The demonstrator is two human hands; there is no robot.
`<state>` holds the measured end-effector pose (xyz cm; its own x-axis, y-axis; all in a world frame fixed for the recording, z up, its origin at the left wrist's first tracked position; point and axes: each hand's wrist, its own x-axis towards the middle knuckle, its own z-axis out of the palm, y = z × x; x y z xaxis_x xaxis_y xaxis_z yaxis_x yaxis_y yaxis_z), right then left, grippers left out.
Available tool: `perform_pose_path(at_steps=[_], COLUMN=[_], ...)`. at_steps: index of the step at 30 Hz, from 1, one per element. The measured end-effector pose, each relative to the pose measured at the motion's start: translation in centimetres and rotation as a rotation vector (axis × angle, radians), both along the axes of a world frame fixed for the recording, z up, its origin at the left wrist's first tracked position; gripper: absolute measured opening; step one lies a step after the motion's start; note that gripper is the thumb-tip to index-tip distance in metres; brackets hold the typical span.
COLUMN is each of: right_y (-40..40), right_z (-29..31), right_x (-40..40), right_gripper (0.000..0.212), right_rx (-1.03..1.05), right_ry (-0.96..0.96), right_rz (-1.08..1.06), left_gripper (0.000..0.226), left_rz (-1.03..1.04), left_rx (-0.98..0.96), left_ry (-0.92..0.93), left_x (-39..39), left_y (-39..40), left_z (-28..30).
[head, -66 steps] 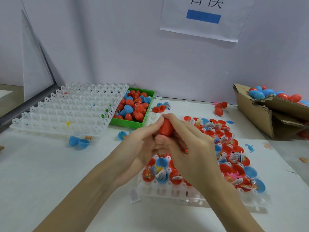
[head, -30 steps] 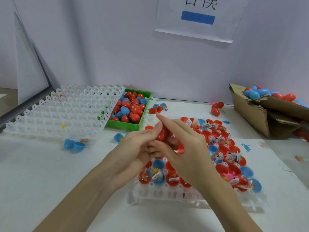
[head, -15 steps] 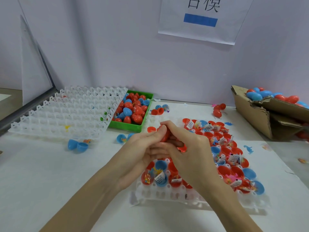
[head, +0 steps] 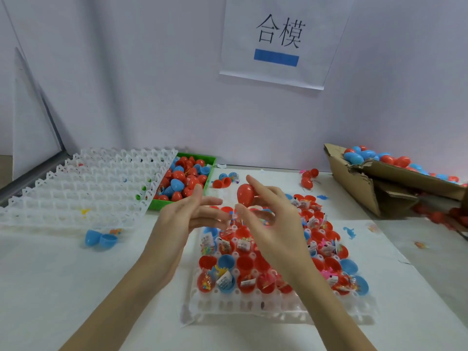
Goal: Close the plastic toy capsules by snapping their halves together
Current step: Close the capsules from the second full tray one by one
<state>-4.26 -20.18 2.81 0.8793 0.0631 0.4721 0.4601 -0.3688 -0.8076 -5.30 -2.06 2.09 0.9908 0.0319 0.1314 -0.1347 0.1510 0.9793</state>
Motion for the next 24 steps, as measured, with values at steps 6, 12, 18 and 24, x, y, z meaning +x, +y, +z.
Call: perform_pose_path(at_steps=[6, 12, 18, 24], right_y=[-5.5, -12.5, -9.1, -5.9], right_z=[3.5, 8.3, 2.5, 1.1], right_x=[5.7, 12.6, 12.6, 14.4], right_gripper=[0.042, 0.025, 0.019, 0.019], right_rx=[1.302, 1.565, -0.004, -0.839], right_ry=[0.561, 0.289, 0.272, 0.207], right_rz=[0.259, 0.142, -0.111, -0.111], left_gripper=[0.053, 0.052, 0.051, 0.051], left_rz=[0.103, 0.090, 0.101, 0.109], left_rx=[-0.102, -0.131, -0.135, -0.121], left_ry=[0.008, 0.009, 0.004, 0.011], left_x=[0.4, 0.5, 0.6, 0.6], left_y=[1.1, 1.2, 1.4, 1.6], left_z=[0.0, 0.1, 0.2, 0.1])
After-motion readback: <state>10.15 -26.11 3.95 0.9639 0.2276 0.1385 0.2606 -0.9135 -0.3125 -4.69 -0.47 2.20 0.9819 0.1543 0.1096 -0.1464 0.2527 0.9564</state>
